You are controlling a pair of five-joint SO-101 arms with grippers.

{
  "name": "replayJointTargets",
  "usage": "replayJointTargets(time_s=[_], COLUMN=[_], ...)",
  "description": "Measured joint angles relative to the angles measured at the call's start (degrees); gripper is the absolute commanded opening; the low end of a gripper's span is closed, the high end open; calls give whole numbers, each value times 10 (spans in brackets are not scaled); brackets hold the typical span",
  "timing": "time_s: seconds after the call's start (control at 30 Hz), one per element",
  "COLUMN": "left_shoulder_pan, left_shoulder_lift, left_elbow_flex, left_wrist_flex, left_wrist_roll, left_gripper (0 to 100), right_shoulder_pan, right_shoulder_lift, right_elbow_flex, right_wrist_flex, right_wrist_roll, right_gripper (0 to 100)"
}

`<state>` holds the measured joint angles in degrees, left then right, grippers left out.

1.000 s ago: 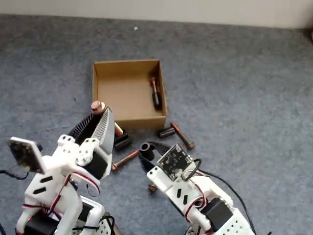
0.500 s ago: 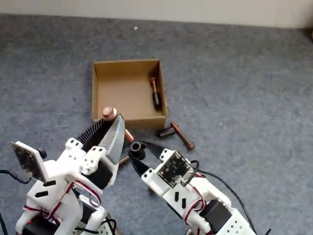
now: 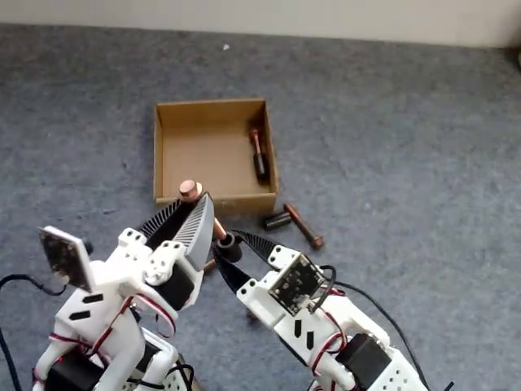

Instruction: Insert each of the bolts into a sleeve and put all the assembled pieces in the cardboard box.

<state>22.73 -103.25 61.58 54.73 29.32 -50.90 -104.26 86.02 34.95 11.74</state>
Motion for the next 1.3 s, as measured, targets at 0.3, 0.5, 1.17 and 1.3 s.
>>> replayJointTargets(time_s=[0.3, 0.5, 1.17, 1.3], left_shoulder_pan=[-2, 27, 81, 76], left_shoulder_lift=[-5, -5, -6, -6], left_elbow_flex=[33, 37, 76, 46], left_wrist_flex=[-2, -4, 91, 134], left_wrist_roll=[0, -11, -155, -160], left_gripper=[5, 5, 196, 213], right_shoulder_pan=[0, 0, 0, -1], right_shoulder_lift=[1, 2, 2, 0], right_elbow_flex=[-5, -4, -4, -6], right_wrist_flex=[1, 1, 1, 1], right_wrist_roll=[0, 0, 0, 1], right_gripper=[5, 5, 5, 5])
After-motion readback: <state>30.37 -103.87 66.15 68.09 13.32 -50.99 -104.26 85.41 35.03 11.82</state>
